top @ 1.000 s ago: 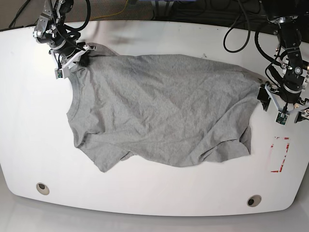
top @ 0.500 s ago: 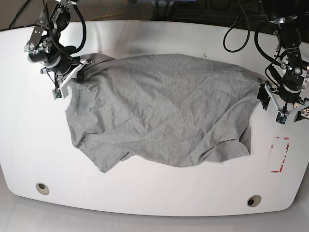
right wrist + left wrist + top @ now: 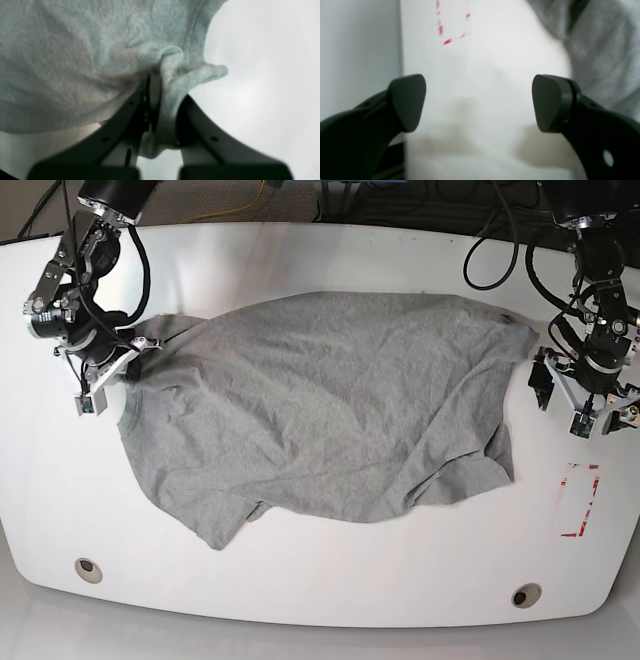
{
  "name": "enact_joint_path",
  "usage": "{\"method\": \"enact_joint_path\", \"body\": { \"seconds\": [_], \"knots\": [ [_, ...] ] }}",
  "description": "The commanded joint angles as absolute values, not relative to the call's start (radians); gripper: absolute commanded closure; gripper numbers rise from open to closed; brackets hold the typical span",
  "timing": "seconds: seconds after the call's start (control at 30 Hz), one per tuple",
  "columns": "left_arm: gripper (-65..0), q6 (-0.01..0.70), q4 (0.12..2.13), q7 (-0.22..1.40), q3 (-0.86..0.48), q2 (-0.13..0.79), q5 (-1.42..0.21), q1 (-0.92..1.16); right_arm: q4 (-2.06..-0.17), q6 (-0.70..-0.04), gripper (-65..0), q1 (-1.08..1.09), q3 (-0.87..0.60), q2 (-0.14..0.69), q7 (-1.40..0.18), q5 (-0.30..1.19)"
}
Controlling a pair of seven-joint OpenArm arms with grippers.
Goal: Layout the t-shirt on the table in an organized manner, then fold the t-shirt properly
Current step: 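Hold the shirt corners with both grippers, stretching it taut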
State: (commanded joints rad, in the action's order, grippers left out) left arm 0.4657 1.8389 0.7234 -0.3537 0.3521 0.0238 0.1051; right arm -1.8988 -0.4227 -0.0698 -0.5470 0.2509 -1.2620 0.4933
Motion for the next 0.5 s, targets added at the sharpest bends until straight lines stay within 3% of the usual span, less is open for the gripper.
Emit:
{"method": "enact_joint_path", "body": {
  "seconds": [0.5],
  "knots": [
    [-65.0,0.463,1.844,0.725,-0.338,0.351,0.021,0.105,-1.899,-0.423,0.0,-0.077,-0.547,0.243,-1.262,0.493]
  ]
}}
